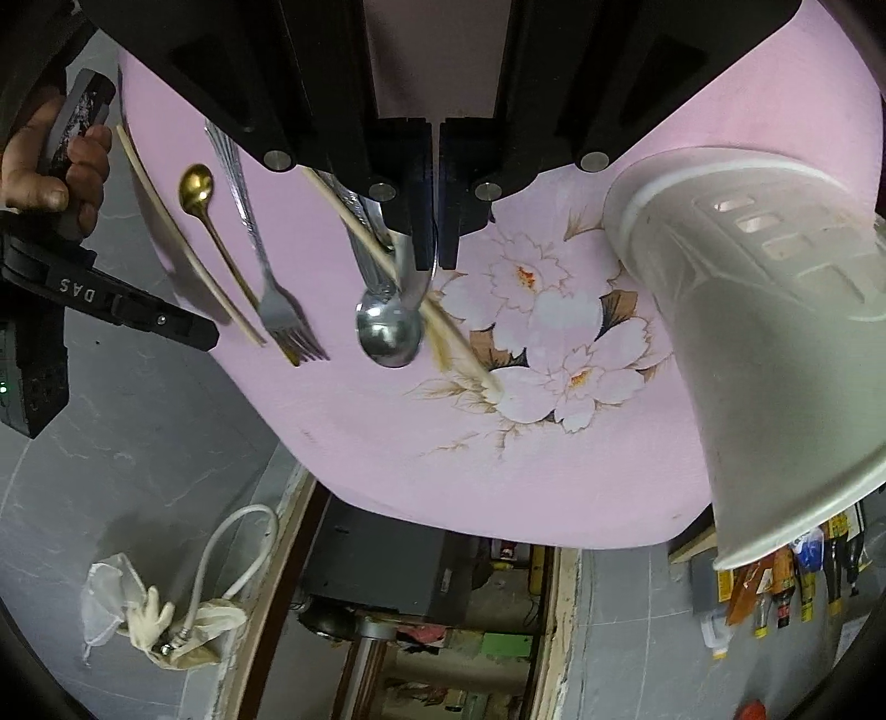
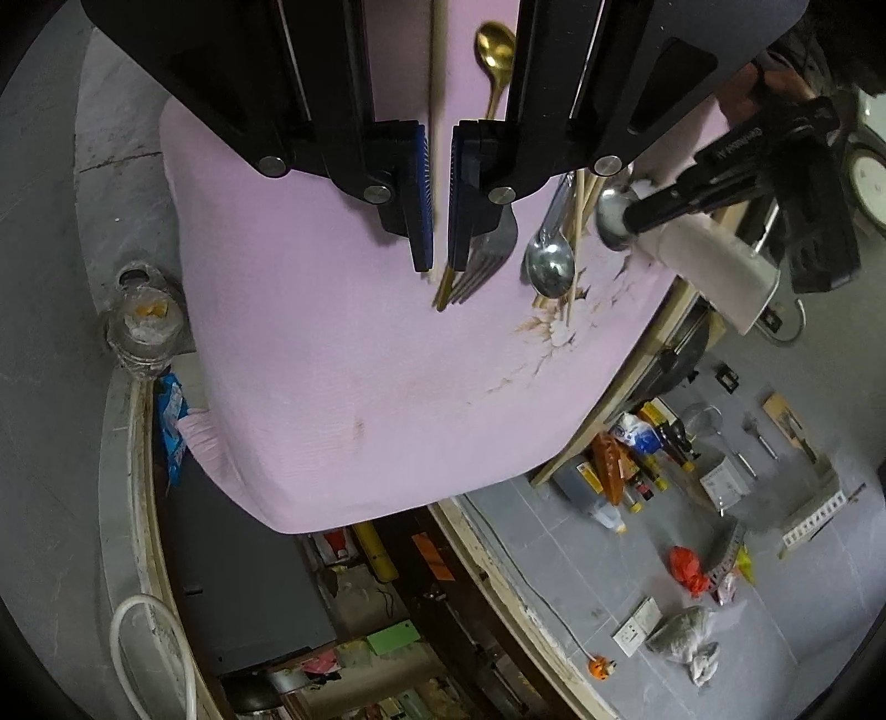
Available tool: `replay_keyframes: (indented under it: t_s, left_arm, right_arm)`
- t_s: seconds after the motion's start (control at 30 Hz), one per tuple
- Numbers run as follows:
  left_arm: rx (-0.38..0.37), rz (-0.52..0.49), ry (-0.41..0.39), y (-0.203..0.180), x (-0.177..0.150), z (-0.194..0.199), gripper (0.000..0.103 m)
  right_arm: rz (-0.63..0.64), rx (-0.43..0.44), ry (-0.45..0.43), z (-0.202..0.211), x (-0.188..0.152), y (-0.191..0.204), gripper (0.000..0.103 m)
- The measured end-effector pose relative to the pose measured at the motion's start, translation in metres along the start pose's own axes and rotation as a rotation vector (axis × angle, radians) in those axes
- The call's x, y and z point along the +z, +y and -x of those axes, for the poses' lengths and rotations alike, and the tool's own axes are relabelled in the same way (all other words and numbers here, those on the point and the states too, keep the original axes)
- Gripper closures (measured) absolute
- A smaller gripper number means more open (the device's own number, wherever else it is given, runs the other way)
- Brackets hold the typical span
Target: Organize utensils
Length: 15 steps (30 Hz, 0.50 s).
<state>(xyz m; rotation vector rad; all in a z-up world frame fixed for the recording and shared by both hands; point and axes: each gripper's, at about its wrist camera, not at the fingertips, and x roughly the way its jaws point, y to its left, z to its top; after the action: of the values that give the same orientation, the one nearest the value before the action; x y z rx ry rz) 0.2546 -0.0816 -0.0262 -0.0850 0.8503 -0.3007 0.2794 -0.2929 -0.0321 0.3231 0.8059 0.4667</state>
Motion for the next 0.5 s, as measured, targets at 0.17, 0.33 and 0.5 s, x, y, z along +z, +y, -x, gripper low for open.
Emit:
replay_keyframes:
  t_s: [0.17,0.33,0.5]
  left_arm:
    - [-0.001,0.027,0.038,0.003,0.001,-0.007,0.103]
    - [-0.002,0.058,0.06,0.012,-0.002,-0.006,0.101]
    - [-0.044,0.097,0.122,0.02,-0.001,-0.015,0.088]
  right_arm:
    - [0.037,-0.047,0.048,-0.004,-0.004,0.003,0.097]
    - [0.126,-0.083,0.07,-0.002,-0.012,0.014,0.08]
    - [0.224,-0.157,0.087,-0.006,-0.019,0.025,0.08]
